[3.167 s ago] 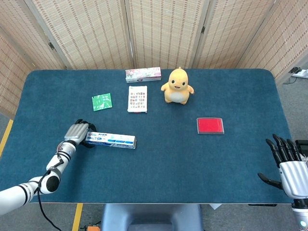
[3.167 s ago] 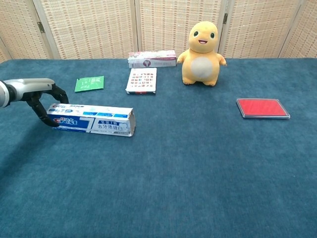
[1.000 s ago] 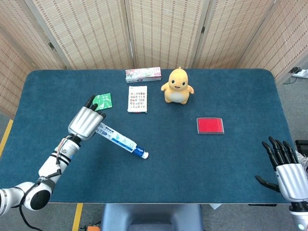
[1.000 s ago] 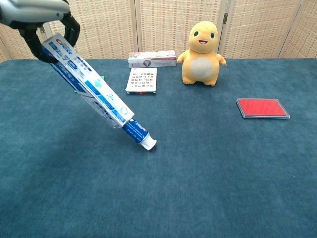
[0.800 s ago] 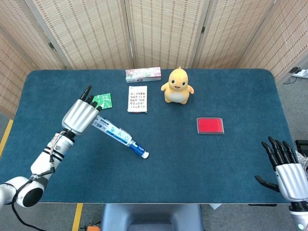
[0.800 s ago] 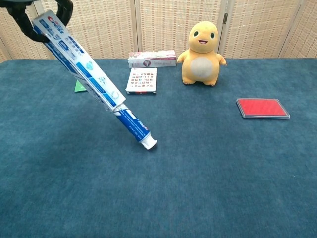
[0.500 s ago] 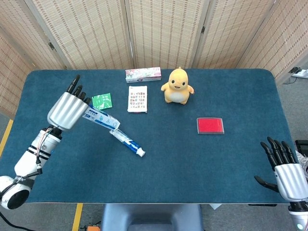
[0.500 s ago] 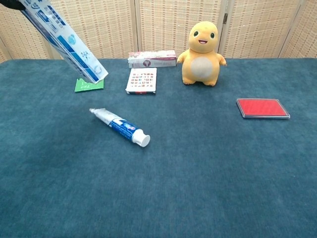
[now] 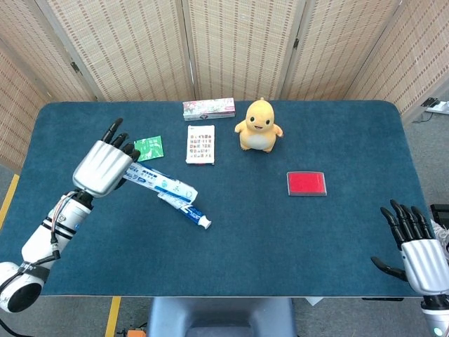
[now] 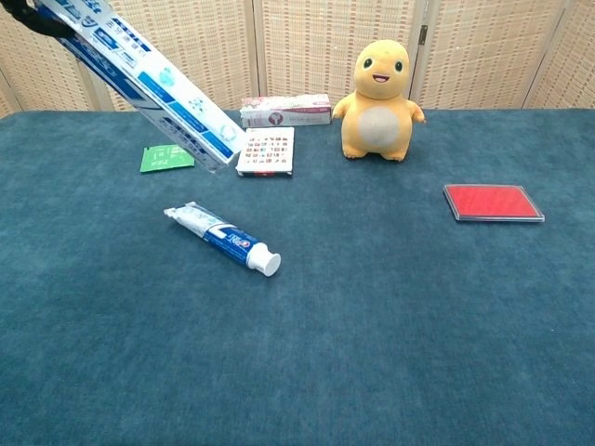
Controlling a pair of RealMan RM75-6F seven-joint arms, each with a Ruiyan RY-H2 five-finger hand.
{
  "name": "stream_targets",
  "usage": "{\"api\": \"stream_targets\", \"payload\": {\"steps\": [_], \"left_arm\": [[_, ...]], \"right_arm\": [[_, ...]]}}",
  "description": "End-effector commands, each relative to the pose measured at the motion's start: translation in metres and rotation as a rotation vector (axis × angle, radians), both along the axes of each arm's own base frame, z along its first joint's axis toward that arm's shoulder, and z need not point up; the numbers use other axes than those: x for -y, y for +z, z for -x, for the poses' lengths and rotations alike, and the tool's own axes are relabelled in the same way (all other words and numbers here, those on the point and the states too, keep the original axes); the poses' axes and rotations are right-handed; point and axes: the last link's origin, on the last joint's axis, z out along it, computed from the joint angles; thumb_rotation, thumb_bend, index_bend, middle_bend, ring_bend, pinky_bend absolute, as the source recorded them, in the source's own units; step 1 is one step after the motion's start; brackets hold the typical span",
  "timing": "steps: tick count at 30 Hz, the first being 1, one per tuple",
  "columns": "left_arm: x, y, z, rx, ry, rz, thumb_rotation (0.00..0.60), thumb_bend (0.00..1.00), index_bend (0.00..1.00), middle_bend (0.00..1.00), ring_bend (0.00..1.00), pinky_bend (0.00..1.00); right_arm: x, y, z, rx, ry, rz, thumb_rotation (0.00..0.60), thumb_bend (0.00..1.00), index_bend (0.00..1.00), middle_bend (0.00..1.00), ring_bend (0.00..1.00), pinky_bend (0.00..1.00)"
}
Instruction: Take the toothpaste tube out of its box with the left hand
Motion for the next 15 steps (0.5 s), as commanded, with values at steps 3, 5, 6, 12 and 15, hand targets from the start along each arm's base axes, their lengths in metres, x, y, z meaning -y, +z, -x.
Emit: {"api": "stream_targets", "payload": {"steps": [3, 5, 6, 12, 15], "left_arm": [[-0.012, -0.038, 0.033, 0.303, 0.206, 0.244, 0.600, 0.32, 0.54, 0.48, 0.26, 0.00], [-0.014, -0.051, 0.044, 0.335, 0.230, 0.284, 0.600, 0.32, 0.54, 0.48, 0.26, 0.00], [-0.015, -0.058, 0.048, 0.347, 0.238, 0.301, 0.600, 0.32, 0.54, 0.48, 0.26, 0.00], [-0.014, -0.098, 0.073, 0.460, 0.288, 0.387, 0.600, 0.29, 0.54, 0.48, 0.25, 0.00], [-0.011, -0.116, 0.085, 0.492, 0.303, 0.416, 0.600, 0.29, 0.55, 0.48, 0.25, 0.00]], "right_arm": [[-0.002, 0.004, 0.002, 0.010, 0.001, 0.011, 0.600, 0.11, 0.00, 0.00, 0.00, 0.00], [-0.002, 0.003, 0.002, 0.009, 0.002, 0.009, 0.600, 0.11, 0.00, 0.00, 0.00, 0.00], [-0.002, 0.003, 0.002, 0.009, 0.003, 0.009, 0.600, 0.11, 0.00, 0.00, 0.00, 0.00], [-0.002, 0.003, 0.002, 0.009, 0.000, 0.011, 0.600, 0.11, 0.00, 0.00, 0.00, 0.00], [-0.002, 0.002, 0.001, 0.007, 0.001, 0.008, 0.600, 0.11, 0.00, 0.00, 0.00, 0.00]]}}
